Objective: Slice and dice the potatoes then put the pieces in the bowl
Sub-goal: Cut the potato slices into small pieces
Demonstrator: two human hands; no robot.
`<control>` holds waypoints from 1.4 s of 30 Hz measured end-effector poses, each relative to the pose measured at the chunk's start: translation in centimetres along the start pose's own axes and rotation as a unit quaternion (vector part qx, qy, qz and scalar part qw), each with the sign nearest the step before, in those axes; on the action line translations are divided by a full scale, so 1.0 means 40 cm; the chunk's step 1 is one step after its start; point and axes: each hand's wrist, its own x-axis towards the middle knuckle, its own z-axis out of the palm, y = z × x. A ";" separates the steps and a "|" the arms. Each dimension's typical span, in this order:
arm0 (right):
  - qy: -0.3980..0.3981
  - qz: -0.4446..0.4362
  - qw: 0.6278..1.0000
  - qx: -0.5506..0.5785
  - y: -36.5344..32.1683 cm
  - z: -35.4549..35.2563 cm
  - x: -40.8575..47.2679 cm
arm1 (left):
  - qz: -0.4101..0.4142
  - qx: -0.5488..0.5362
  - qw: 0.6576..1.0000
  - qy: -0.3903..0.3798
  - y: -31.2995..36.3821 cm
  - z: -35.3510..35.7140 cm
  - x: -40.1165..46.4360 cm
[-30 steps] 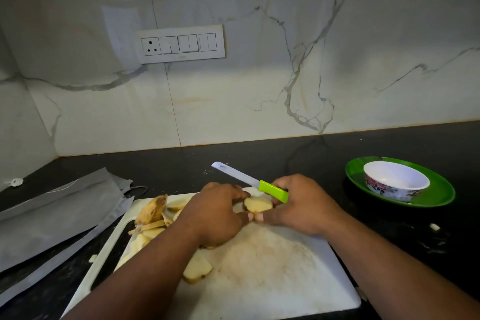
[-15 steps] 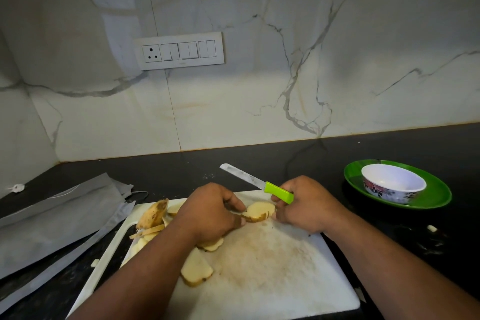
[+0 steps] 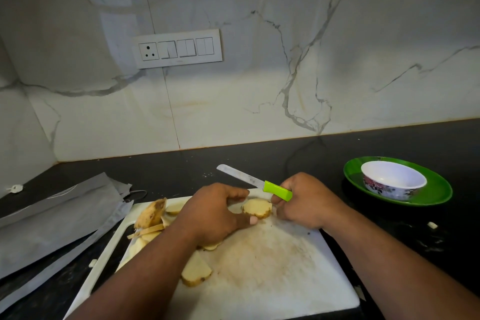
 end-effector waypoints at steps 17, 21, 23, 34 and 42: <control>-0.005 -0.001 1.000 -0.004 -0.020 0.005 -0.009 | 0.016 -0.008 1.000 -0.022 0.002 0.000 0.007; -0.019 -0.009 1.000 -0.020 -0.026 0.014 -0.007 | 0.005 -0.019 1.000 -0.004 0.002 0.004 0.015; -0.017 -0.007 1.000 -0.006 -0.029 0.006 -0.014 | 0.000 -0.029 1.000 0.002 -0.001 0.006 0.018; 0.116 -0.078 0.970 -0.199 -0.102 -0.034 -0.243 | 0.035 -0.008 0.999 0.024 0.010 0.017 0.000; 0.089 -0.057 0.969 -0.225 -0.106 0.015 -0.250 | 0.051 0.044 0.997 0.028 0.037 0.015 -0.009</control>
